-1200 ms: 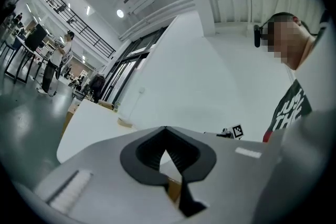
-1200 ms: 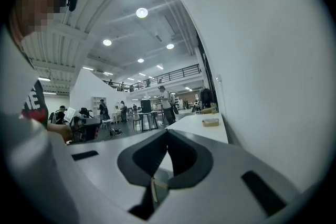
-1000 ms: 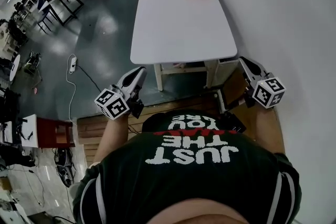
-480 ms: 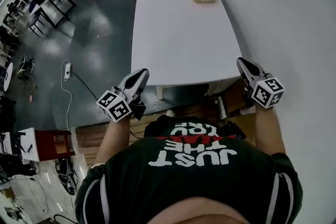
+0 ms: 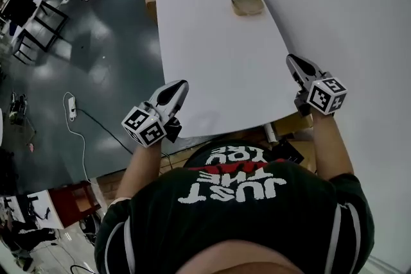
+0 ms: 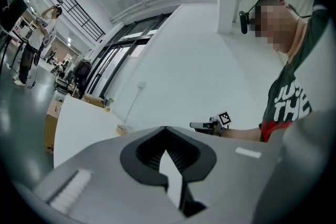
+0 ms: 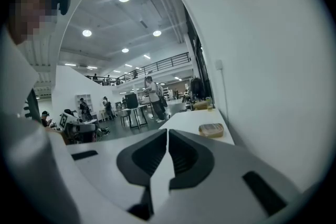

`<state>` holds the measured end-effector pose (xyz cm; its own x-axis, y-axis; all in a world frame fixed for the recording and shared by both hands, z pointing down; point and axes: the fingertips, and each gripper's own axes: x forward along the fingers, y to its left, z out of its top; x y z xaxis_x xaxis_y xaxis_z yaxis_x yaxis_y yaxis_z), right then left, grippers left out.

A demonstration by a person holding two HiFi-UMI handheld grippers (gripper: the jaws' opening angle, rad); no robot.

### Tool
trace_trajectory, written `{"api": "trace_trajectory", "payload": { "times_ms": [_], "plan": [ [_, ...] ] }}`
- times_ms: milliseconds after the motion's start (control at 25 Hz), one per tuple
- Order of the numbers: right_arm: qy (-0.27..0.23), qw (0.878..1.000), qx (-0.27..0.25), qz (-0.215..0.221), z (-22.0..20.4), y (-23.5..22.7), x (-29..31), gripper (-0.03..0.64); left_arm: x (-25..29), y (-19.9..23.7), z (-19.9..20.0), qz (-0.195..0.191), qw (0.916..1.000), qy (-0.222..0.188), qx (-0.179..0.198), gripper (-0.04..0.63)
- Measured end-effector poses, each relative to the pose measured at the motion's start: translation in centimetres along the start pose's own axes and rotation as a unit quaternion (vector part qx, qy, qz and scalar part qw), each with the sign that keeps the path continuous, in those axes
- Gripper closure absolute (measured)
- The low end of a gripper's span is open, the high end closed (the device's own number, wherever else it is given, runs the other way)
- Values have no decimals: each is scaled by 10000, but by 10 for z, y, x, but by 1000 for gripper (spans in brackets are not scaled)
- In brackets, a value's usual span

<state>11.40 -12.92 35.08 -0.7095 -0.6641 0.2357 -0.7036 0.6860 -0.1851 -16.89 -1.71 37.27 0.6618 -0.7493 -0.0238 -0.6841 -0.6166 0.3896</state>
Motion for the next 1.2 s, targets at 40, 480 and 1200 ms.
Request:
{"api": "trace_trajectory", "payload": {
  "times_ms": [40,480,1200],
  "plan": [
    [32,10000,36,-20,3,-3,5,609,5,4,5,-43,10000,-17,21,597],
    [155,9989,425,-86,25,-119,85,607,105,58,17,183,9992,83,351,596],
    [733,9523,2960,140,-73,-249,241,517,269,173,-37,74,9992,379,54,595]
  ]
}}
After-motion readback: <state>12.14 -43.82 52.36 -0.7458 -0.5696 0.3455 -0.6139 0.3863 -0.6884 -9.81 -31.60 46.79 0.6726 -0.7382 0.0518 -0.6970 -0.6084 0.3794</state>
